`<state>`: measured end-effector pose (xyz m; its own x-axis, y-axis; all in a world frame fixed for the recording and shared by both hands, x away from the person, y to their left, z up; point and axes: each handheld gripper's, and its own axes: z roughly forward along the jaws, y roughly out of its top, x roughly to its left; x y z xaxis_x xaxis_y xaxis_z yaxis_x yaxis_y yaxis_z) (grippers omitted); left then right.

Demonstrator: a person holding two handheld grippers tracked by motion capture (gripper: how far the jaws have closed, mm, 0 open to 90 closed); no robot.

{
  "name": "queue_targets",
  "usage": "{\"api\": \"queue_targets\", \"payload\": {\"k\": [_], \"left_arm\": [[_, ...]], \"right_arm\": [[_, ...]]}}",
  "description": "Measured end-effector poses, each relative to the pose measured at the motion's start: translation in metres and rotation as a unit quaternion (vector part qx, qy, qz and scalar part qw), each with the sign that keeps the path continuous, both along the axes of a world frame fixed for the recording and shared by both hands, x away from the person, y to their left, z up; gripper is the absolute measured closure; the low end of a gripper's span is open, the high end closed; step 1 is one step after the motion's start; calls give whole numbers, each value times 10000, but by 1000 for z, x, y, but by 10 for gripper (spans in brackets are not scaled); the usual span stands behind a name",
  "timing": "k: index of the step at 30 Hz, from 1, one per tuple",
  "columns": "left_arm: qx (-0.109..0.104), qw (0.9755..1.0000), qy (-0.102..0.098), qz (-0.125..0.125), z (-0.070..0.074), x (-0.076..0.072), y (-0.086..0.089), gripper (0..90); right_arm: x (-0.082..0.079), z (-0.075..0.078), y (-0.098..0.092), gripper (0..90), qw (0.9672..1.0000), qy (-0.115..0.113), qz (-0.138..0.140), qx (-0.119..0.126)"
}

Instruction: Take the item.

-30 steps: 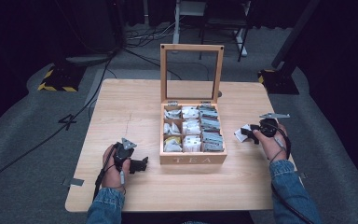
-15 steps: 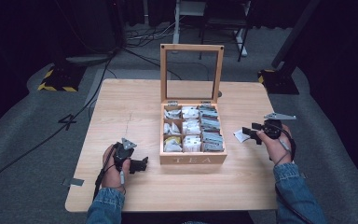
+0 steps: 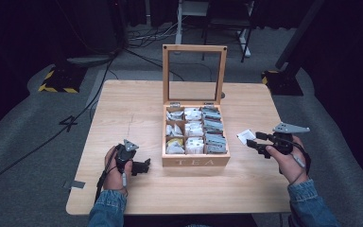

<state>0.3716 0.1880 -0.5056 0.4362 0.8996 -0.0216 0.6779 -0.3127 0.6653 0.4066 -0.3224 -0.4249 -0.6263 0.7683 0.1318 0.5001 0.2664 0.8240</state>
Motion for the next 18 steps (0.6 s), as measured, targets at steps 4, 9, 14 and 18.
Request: {"api": "queue_targets", "payload": {"k": [4, 9, 14, 18], "left_arm": [[-3, 10000, 10, 20, 0, 0, -1, 1], [-19, 10000, 16, 11, 0, 1, -1, 1], [-27, 10000, 20, 22, 0, 1, -2, 1], [-10, 10000, 15, 3, 0, 2, -2, 1]], "right_arm": [[-9, 2, 2, 381, 9999, -5, 146, -3], [-25, 1, 11, 381, 9990, 47, 438, -57], [-34, -6, 20, 382, 9976, 155, 664, -108], [-38, -14, 28, 381, 9961, 247, 829, -146]]}}
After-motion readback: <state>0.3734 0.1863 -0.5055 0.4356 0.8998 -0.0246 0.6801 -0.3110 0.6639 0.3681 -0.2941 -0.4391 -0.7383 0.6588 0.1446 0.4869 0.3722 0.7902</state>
